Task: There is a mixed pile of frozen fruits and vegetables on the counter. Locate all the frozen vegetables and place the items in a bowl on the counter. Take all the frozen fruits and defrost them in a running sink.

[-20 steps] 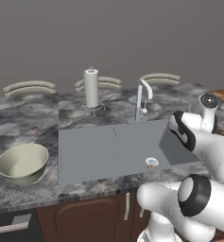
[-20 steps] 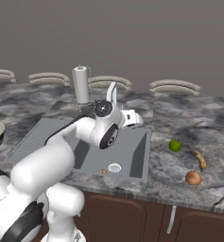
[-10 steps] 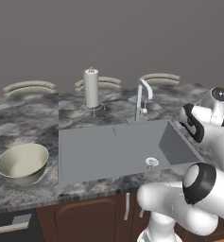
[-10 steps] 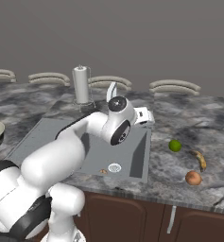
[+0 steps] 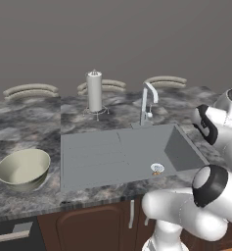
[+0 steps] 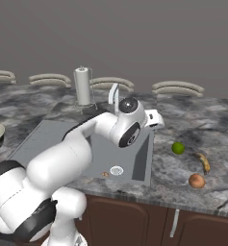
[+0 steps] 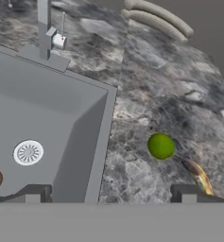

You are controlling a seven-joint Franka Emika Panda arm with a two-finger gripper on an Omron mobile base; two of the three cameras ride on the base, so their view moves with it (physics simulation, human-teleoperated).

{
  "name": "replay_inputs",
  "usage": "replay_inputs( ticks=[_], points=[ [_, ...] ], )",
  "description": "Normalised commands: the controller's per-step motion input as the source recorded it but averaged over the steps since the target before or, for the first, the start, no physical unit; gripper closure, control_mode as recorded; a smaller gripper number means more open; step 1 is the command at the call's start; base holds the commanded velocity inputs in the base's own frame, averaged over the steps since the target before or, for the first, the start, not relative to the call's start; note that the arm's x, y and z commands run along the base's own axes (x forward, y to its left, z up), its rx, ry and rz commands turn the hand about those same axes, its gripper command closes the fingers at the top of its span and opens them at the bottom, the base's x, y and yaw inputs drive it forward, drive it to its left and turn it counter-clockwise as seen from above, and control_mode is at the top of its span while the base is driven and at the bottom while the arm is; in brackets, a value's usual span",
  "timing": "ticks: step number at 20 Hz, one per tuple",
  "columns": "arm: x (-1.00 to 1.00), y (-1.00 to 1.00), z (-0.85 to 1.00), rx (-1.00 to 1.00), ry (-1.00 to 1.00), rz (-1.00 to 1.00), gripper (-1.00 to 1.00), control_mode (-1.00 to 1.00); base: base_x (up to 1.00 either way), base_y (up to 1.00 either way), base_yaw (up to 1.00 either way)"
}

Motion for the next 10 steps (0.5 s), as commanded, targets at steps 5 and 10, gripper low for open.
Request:
replay_inputs(
  ticks=[5,10],
  points=[
    [-0.15,-0.19,-0.07,0.0,0.0,-0.03,-1.0,-1.0,0.0,0.0,0.0],
    [-0.03,-0.35,0.0,0.0,0.0,-0.11,-1.0,-1.0,0.0,0.0,0.0]
  ],
)
